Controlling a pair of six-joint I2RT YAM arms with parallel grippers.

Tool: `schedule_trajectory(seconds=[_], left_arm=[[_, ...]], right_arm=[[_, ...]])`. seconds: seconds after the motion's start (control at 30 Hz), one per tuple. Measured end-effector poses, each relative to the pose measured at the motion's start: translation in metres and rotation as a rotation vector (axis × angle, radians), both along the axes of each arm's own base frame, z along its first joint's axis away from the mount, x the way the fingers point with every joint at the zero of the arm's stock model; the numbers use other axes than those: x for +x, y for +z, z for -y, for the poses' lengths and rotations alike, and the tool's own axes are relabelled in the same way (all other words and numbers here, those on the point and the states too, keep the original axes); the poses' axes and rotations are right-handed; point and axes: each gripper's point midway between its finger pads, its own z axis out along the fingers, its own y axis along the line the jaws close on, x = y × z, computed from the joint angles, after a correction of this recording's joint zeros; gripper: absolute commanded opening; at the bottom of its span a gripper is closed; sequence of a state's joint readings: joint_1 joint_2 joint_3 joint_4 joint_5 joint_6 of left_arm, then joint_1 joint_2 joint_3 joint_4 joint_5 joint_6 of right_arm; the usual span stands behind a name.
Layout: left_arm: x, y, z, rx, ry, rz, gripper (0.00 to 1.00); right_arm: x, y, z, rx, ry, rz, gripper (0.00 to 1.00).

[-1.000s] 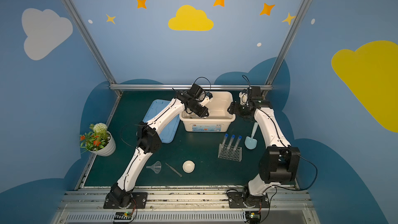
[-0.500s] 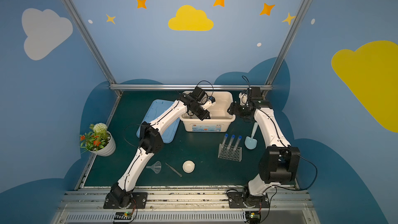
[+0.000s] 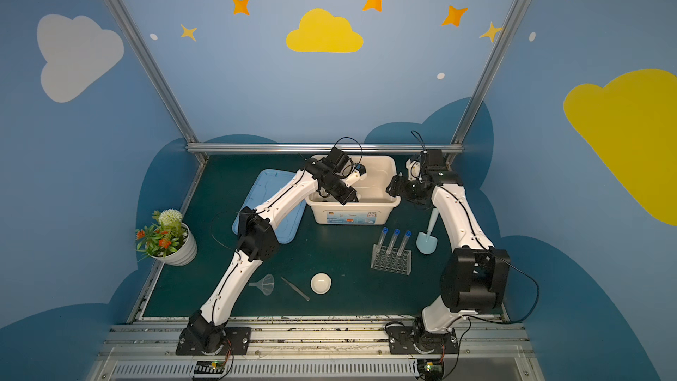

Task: Organize the chemistry lab equipment
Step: 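Lower the pestle into the box with the left gripper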

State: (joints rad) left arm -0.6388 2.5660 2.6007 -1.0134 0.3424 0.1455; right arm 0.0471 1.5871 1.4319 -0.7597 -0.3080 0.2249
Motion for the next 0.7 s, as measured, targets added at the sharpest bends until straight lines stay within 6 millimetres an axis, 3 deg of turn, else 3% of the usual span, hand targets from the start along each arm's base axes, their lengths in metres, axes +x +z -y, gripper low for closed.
schedule_trajectory(seconds=[0.47,0.7], left_arm=[[0.022,0.009,-0.003,-0.074,0.099,-0.019,0.08],[0.026,-0.014,-0.003,-0.049,0.128,-0.050,0.08]], right_arm=[[-0.001,0.000,-0.002,0.013,0.005,-0.003,0.81],[-0.001,0.000,-0.004,0.022,0.008,-0.005,0.80]])
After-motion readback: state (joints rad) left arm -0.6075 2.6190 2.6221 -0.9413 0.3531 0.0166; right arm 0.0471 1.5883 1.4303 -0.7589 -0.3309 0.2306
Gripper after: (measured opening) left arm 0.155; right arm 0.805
